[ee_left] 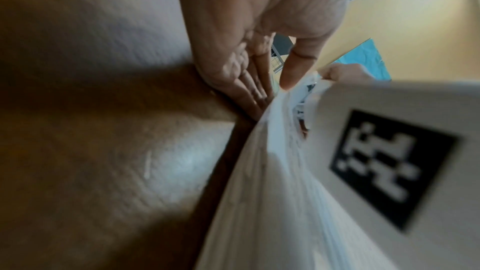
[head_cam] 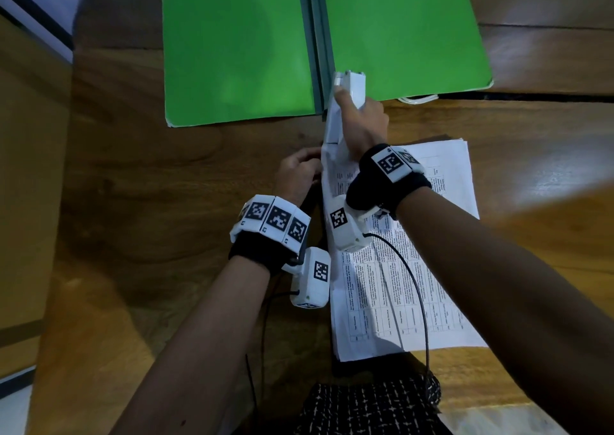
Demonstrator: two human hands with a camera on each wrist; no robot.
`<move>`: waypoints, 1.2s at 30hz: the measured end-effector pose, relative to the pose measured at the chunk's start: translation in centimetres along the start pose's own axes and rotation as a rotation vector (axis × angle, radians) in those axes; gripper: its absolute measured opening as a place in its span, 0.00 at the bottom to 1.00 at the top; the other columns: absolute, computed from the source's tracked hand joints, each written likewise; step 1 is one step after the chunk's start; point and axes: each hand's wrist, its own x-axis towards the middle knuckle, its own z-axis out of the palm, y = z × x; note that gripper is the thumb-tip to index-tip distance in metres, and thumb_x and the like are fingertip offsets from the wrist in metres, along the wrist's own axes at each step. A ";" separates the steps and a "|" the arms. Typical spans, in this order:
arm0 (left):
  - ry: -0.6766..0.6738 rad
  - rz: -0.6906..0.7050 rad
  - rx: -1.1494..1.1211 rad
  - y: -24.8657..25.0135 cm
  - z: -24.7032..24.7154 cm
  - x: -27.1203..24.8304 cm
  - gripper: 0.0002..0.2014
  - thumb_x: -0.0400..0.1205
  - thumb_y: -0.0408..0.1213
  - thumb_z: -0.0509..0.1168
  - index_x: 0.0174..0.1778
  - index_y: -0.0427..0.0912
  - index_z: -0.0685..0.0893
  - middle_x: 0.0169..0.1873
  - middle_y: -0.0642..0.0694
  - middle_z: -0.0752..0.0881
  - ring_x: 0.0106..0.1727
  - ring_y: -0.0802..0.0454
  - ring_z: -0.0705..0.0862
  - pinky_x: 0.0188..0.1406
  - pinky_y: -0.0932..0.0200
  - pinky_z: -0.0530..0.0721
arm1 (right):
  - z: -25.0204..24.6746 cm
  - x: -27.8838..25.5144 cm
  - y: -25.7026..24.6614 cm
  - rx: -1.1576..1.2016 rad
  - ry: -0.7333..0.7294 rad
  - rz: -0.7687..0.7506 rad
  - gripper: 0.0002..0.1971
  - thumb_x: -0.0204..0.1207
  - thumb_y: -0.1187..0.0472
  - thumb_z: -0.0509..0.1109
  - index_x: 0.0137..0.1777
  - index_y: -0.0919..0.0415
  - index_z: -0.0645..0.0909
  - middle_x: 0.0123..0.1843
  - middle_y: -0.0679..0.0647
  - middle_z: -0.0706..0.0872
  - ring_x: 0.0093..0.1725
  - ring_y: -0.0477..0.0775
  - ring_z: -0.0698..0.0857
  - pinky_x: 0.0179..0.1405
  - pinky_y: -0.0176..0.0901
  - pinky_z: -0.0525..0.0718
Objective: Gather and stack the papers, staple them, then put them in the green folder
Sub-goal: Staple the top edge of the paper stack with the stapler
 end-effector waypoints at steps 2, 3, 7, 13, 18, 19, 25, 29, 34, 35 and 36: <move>0.008 0.025 0.035 0.2 0.4 -0.4 0.07 0.71 0.31 0.64 0.40 0.46 0.86 0.41 0.38 0.86 0.46 0.43 0.84 0.54 0.48 0.84 | -1.1 0.1 0.5 0.011 0.024 -0.049 0.22 0.83 0.50 0.57 0.25 0.54 0.65 0.25 0.46 0.71 0.23 0.44 0.70 0.11 0.23 0.66; 0.006 0.039 0.054 0.3 0.7 -0.6 0.08 0.72 0.32 0.66 0.44 0.42 0.87 0.45 0.37 0.87 0.48 0.44 0.84 0.58 0.45 0.83 | -1.5 -0.1 0.7 0.029 0.046 -0.048 0.22 0.83 0.50 0.57 0.25 0.53 0.65 0.25 0.46 0.71 0.23 0.44 0.71 0.12 0.22 0.66; 0.058 0.105 0.143 0.5 2.6 -1.2 0.12 0.80 0.27 0.65 0.59 0.30 0.84 0.47 0.37 0.86 0.47 0.49 0.81 0.38 0.66 0.84 | -3.5 -1.0 1.0 0.249 0.165 0.016 0.17 0.81 0.50 0.59 0.32 0.56 0.72 0.34 0.50 0.79 0.37 0.52 0.79 0.33 0.36 0.77; 0.190 0.103 0.217 0.0 7.0 -1.6 0.11 0.82 0.37 0.62 0.53 0.36 0.86 0.34 0.45 0.85 0.37 0.50 0.81 0.34 0.63 0.77 | -11.5 1.2 1.7 0.628 0.361 0.206 0.23 0.78 0.51 0.64 0.66 0.66 0.72 0.61 0.62 0.83 0.58 0.61 0.83 0.59 0.52 0.81; 0.163 0.057 0.217 -0.2 11.0 -1.7 0.10 0.83 0.37 0.61 0.35 0.45 0.80 0.25 0.53 0.77 0.28 0.57 0.76 0.21 0.68 0.74 | -20.1 3.8 3.4 0.585 0.381 0.358 0.33 0.58 0.59 0.67 0.66 0.70 0.69 0.46 0.59 0.80 0.37 0.58 0.82 0.32 0.42 0.78; 0.168 0.036 0.211 -0.3 11.6 -1.6 0.14 0.83 0.37 0.61 0.30 0.47 0.78 0.25 0.52 0.76 0.27 0.57 0.75 0.24 0.66 0.72 | -21.4 4.3 3.9 0.507 0.362 0.375 0.31 0.64 0.61 0.67 0.68 0.70 0.69 0.49 0.60 0.80 0.43 0.59 0.82 0.37 0.43 0.79; 0.210 -0.027 0.227 -0.3 14.3 -1.1 0.15 0.82 0.41 0.62 0.28 0.46 0.79 0.31 0.44 0.83 0.38 0.46 0.81 0.40 0.58 0.78 | -24.7 7.4 5.8 -0.231 0.263 0.256 0.23 0.77 0.62 0.64 0.71 0.67 0.69 0.70 0.64 0.78 0.67 0.64 0.79 0.64 0.53 0.80; 0.216 -0.041 0.190 0.0 14.7 -1.2 0.09 0.82 0.39 0.62 0.50 0.39 0.86 0.39 0.42 0.85 0.33 0.49 0.83 0.33 0.63 0.81 | -24.5 8.8 5.9 -0.479 0.134 0.197 0.23 0.78 0.58 0.64 0.70 0.68 0.69 0.69 0.67 0.77 0.67 0.67 0.78 0.62 0.56 0.79; 0.161 -0.081 0.178 0.3 14.4 -1.7 0.13 0.81 0.36 0.64 0.59 0.33 0.83 0.46 0.38 0.88 0.37 0.48 0.85 0.33 0.62 0.84 | -24.1 10.3 6.1 -0.600 0.071 0.170 0.24 0.80 0.56 0.63 0.72 0.68 0.67 0.73 0.68 0.73 0.70 0.68 0.75 0.64 0.55 0.76; 0.146 -0.098 0.170 0.3 14.3 -1.8 0.14 0.81 0.35 0.65 0.61 0.34 0.83 0.52 0.36 0.88 0.44 0.44 0.87 0.43 0.55 0.86 | -24.0 10.3 6.0 -0.604 0.073 0.174 0.24 0.80 0.58 0.63 0.72 0.69 0.66 0.73 0.68 0.73 0.70 0.68 0.75 0.64 0.55 0.76; 0.134 -0.111 0.166 0.3 14.2 -1.9 0.15 0.80 0.34 0.66 0.61 0.34 0.82 0.55 0.35 0.87 0.50 0.41 0.87 0.53 0.49 0.86 | -24.0 10.3 5.9 -0.605 0.078 0.180 0.23 0.80 0.60 0.63 0.72 0.69 0.66 0.73 0.68 0.73 0.71 0.68 0.74 0.65 0.56 0.76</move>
